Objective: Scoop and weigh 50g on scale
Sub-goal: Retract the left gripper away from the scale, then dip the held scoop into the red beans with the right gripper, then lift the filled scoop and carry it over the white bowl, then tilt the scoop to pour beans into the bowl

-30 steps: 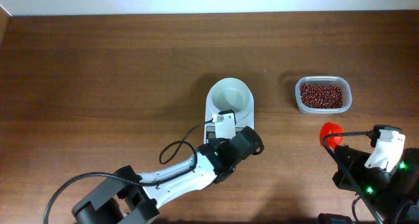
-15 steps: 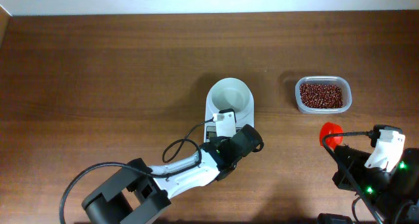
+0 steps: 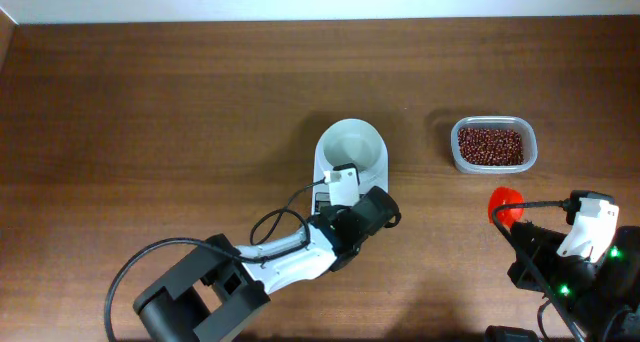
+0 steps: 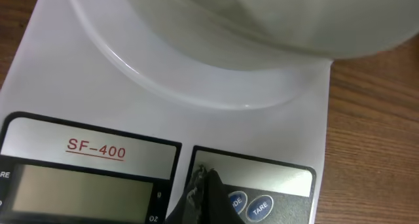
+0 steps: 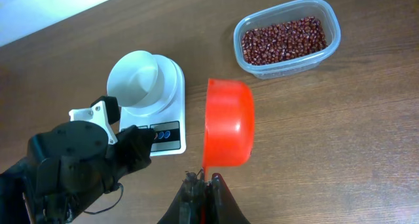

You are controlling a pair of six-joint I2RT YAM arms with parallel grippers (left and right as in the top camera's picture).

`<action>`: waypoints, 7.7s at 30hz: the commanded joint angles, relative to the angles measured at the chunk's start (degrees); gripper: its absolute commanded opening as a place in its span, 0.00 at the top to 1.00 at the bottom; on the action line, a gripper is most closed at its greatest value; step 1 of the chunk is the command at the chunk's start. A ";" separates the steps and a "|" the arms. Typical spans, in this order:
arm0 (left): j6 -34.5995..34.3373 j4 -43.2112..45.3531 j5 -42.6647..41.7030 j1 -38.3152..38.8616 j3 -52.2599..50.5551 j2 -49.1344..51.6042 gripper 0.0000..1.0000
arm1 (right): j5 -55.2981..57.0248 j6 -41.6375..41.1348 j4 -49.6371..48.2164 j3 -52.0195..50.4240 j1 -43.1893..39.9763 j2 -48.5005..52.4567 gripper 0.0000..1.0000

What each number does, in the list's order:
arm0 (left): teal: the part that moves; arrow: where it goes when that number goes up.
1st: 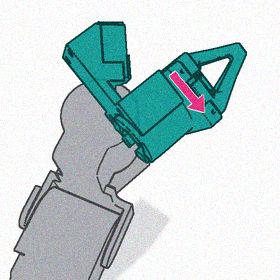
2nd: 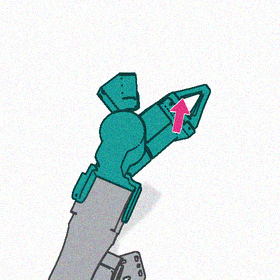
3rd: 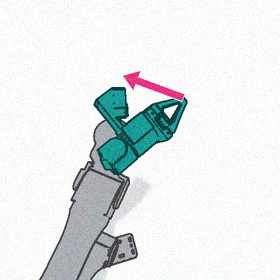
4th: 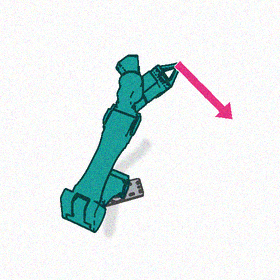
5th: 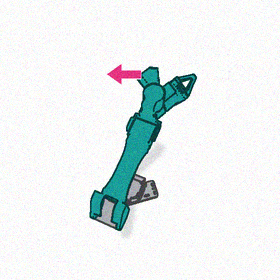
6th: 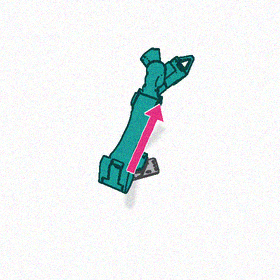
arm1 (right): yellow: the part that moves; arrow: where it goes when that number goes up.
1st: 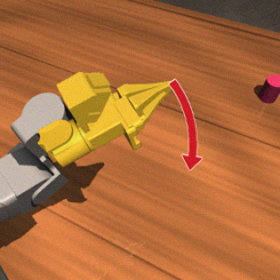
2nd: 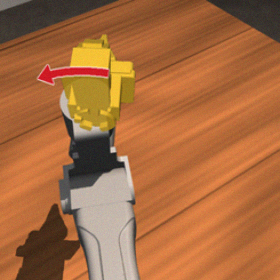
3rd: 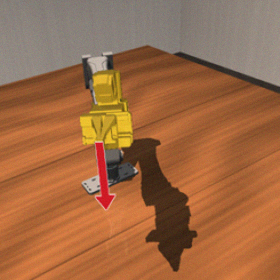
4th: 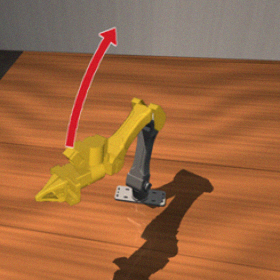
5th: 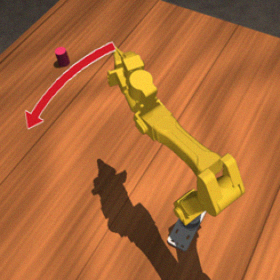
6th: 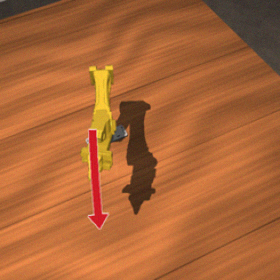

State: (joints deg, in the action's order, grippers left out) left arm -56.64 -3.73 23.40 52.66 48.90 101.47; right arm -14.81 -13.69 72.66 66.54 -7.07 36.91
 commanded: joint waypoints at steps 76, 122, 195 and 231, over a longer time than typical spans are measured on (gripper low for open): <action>101.74 -70.95 -42.53 -39.71 28.55 -29.07 0.01 | -4.44 -3.02 1.31 0.44 0.26 14.40 0.96; 101.11 -69.64 -44.85 -39.71 28.55 -29.07 0.01 | 16.26 15.02 0.02 21.59 0.26 50.12 0.96; 101.11 -69.61 -44.85 -39.71 28.55 -29.07 0.01 | -49.11 27.23 -4.52 21.49 -24.81 72.54 0.96; 101.11 -69.64 -44.85 -39.71 28.55 -29.07 0.01 | -31.15 33.73 -19.10 21.53 14.03 69.22 0.96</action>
State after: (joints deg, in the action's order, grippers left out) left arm 43.94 -73.30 -20.60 13.34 76.64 73.19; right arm -51.55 19.88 53.67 87.48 5.56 108.53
